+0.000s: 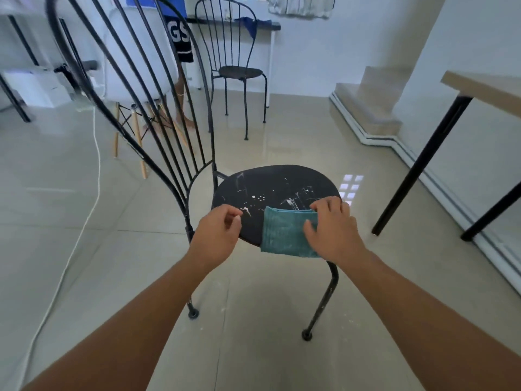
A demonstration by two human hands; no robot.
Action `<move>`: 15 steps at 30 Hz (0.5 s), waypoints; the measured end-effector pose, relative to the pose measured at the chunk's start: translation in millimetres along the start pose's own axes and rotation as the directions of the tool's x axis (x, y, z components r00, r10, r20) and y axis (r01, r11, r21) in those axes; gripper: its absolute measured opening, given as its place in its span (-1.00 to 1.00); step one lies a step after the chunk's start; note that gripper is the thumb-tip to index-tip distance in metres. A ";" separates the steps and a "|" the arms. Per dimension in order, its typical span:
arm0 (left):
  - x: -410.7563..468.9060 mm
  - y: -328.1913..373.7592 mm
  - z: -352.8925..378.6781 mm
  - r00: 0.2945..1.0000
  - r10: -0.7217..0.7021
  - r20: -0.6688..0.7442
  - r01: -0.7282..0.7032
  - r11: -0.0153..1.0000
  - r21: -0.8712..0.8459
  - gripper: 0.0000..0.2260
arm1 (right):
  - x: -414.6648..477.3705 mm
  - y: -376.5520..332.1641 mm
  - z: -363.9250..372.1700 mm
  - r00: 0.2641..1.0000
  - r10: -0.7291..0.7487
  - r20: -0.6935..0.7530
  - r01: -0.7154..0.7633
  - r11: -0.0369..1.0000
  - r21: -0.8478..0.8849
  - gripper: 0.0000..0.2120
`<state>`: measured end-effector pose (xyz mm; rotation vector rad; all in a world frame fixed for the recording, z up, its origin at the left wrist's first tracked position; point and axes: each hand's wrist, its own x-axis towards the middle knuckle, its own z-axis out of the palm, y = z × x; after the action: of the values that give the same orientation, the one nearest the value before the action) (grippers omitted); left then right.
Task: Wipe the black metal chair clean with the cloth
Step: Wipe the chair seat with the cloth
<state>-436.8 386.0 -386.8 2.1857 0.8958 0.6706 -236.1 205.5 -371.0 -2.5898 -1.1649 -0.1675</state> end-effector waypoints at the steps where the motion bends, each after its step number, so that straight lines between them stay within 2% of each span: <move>1: -1.3 -4.2 -4.0 0.997 0.069 -0.017 -0.068 0.996 0.060 -0.81 | -2.5 -7.2 2.3 0.998 -0.057 0.001 0.057 0.998 0.010 -0.57; 3: -3.0 -11.3 -8.5 0.987 0.159 0.032 -0.162 0.974 0.158 -0.69 | -8.3 -24.2 9.6 0.982 -0.173 0.077 0.169 0.984 0.058 -0.49; 5: -1.3 -18.6 -6.3 0.978 0.161 0.135 -0.193 0.942 0.274 -0.51 | -13.3 -40.9 20.8 0.953 -0.240 0.183 0.232 0.970 0.066 -0.42; 9: 6.5 -25.2 7.7 0.976 0.038 0.213 -0.127 0.897 0.424 -0.34 | -17.0 -54.8 39.1 0.928 -0.162 0.334 0.160 0.987 0.034 -0.39; 12: 12.1 -34.0 15.6 0.978 -0.016 0.206 -0.085 0.878 0.470 -0.29 | -13.6 -51.1 45.5 0.925 -0.160 0.344 0.165 0.986 0.015 -0.39; 15: 16.0 -44.6 19.9 0.978 -0.012 0.206 -0.091 0.870 0.485 -0.25 | 2.9 -41.6 48.7 0.932 -0.157 0.328 0.169 0.985 -0.011 -0.39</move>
<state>-431.5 414.3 -429.4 2.6723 0.9953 0.2355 -266.0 249.0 -407.5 -2.6206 -1.5047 0.2159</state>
